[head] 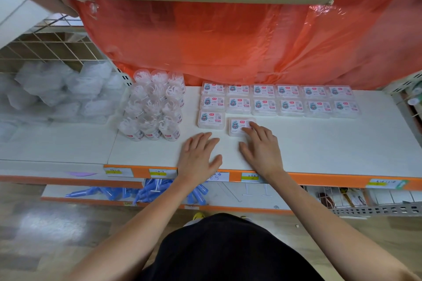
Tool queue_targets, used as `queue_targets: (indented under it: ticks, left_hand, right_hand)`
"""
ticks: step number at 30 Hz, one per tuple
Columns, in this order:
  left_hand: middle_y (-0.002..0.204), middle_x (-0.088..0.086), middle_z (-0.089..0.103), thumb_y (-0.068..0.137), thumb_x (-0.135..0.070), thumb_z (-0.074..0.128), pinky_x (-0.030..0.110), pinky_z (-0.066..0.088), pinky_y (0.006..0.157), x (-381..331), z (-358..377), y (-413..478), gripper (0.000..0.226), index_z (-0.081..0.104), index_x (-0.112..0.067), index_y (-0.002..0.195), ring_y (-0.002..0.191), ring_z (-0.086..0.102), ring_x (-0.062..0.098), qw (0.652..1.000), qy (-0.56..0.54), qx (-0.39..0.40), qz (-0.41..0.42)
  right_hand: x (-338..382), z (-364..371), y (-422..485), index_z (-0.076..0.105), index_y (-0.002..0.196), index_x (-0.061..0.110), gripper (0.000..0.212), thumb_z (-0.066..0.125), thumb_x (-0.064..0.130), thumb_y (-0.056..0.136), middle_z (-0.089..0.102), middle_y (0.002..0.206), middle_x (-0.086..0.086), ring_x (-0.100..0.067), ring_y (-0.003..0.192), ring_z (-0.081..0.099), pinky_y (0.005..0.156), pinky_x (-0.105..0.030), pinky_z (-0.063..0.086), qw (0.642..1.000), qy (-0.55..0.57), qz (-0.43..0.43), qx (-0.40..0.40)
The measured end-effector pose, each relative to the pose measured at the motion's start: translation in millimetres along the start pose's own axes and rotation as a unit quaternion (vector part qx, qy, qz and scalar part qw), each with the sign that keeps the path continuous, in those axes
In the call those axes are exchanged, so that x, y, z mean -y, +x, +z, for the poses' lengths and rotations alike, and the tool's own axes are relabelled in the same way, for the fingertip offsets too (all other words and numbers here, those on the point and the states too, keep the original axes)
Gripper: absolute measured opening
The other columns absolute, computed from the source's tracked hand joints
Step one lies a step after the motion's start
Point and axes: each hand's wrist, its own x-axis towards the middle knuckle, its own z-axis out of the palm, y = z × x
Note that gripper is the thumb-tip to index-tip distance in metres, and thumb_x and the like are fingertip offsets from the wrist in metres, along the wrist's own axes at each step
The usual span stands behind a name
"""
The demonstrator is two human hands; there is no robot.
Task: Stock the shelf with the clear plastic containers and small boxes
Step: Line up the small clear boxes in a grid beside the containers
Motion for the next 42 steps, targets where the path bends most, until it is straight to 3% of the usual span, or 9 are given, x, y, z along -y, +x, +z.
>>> queue_targets:
  ticks: [9, 18, 33, 40, 42]
  left_hand:
    - [0.143, -0.001, 0.049, 0.087, -0.050, 0.042, 0.042, 0.031, 0.111, 0, -1, 0, 0.053, 0.054, -0.026, 0.133, 0.134, 0.040, 0.019, 1.000, -0.007, 0.005, -0.004]
    - [0.142, -0.002, 0.050, 0.086, -0.050, 0.043, 0.041, 0.029, 0.110, -1, 1, 0, 0.053, 0.056, -0.026, 0.131, 0.133, 0.040, 0.019, 1.000, -0.016, -0.001, -0.009]
    - [0.144, -0.002, 0.047, 0.087, -0.050, 0.041, 0.042, 0.029, 0.113, -2, -2, 0, 0.054, 0.053, -0.027, 0.134, 0.136, 0.037, 0.018, 1.000, -0.007, 0.025, -0.015]
    - [0.154, 0.002, 0.034, 0.091, -0.049, 0.030, 0.038, 0.013, 0.117, -9, -15, 3, 0.061, 0.042, -0.021, 0.144, 0.142, 0.022, 0.021, 0.996, -0.012, 0.091, -0.009]
    - [0.158, 0.003, 0.026, 0.095, -0.044, 0.038, 0.034, 0.007, 0.118, -11, -20, 4, 0.059, 0.035, -0.018, 0.148, 0.146, 0.016, 0.021, 0.994, -0.027, 0.105, -0.019]
  right_hand:
    - [3, 0, 9, 0.045, 0.143, 0.021, 0.052, 0.055, 0.040, 0.095, 0.038, 0.155, -0.004, -0.028, 0.137, 0.035, 0.108, -0.045, 0.034, 0.999, -0.007, 0.015, 0.033]
    - [5, 2, 9, 0.035, 0.151, 0.023, 0.070, 0.032, 0.060, 0.092, 0.027, 0.161, -0.002, -0.026, 0.143, 0.026, 0.113, -0.042, 0.024, 0.998, -0.024, 0.007, 0.062]
    - [6, 2, 10, 0.019, 0.157, 0.026, 0.078, 0.025, 0.068, 0.091, 0.010, 0.166, -0.001, -0.024, 0.149, 0.013, 0.117, -0.043, 0.018, 0.995, -0.021, -0.003, 0.099]
    - [6, -3, 7, 0.032, 0.152, 0.020, 0.069, 0.038, 0.058, 0.094, 0.018, 0.164, -0.004, -0.025, 0.148, 0.017, 0.116, -0.043, 0.020, 0.998, 0.016, -0.018, 0.066]
    - [8, -7, 5, 0.037, 0.149, 0.017, 0.064, 0.043, 0.052, 0.096, 0.022, 0.162, -0.006, -0.026, 0.147, 0.020, 0.116, -0.042, 0.019, 0.999, 0.029, -0.017, 0.041]
